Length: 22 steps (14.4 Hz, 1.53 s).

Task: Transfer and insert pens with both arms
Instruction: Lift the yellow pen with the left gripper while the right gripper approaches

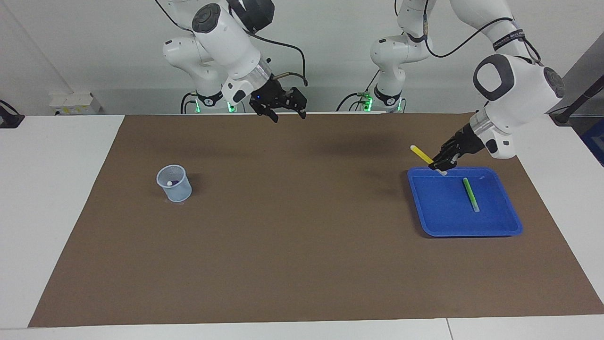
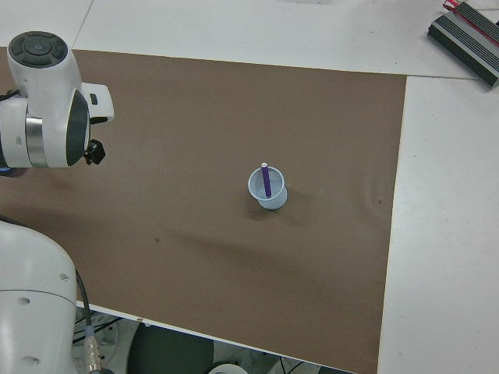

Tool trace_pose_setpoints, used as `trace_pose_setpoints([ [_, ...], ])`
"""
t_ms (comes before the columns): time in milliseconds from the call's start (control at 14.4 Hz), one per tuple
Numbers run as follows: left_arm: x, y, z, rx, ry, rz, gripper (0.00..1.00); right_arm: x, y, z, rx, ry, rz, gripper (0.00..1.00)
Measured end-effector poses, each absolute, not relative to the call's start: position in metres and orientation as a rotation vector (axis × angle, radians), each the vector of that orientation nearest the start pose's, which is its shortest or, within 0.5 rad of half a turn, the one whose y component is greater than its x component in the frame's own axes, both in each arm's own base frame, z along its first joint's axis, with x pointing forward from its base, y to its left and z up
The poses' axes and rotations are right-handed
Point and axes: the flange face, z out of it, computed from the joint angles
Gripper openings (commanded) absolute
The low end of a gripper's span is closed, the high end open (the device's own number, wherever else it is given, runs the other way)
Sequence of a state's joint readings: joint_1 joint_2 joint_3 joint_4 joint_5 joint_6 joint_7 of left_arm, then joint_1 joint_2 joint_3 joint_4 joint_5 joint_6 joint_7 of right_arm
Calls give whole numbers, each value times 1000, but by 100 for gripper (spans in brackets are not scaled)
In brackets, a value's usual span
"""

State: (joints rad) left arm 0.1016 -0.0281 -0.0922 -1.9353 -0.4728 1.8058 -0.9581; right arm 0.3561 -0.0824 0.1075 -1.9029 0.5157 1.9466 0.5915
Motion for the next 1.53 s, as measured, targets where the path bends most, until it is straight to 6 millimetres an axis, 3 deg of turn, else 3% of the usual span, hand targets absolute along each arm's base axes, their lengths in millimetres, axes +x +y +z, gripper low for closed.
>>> trace_pose_setpoints([
  [208,516,-45,509,-2834,-2024,616,0,481,280,557,-2550,438,188,100],
  [417,491,-59,516,-2746,-2128,701,0,482,289,564,-2451,529,185,100],
  [834,448,-89,527,-2636,-2250,809,0,451,362,583,-2285,616,106,100],
  [1042,434,-102,531,-2601,-2300,885,0,445,385,576,-2237,620,75,100],
  [1320,420,-106,525,-2583,-2316,937,0,418,434,558,-2212,639,93,100],
  [1528,414,-109,523,-2575,-2318,946,0,406,447,560,-2211,626,108,100],
])
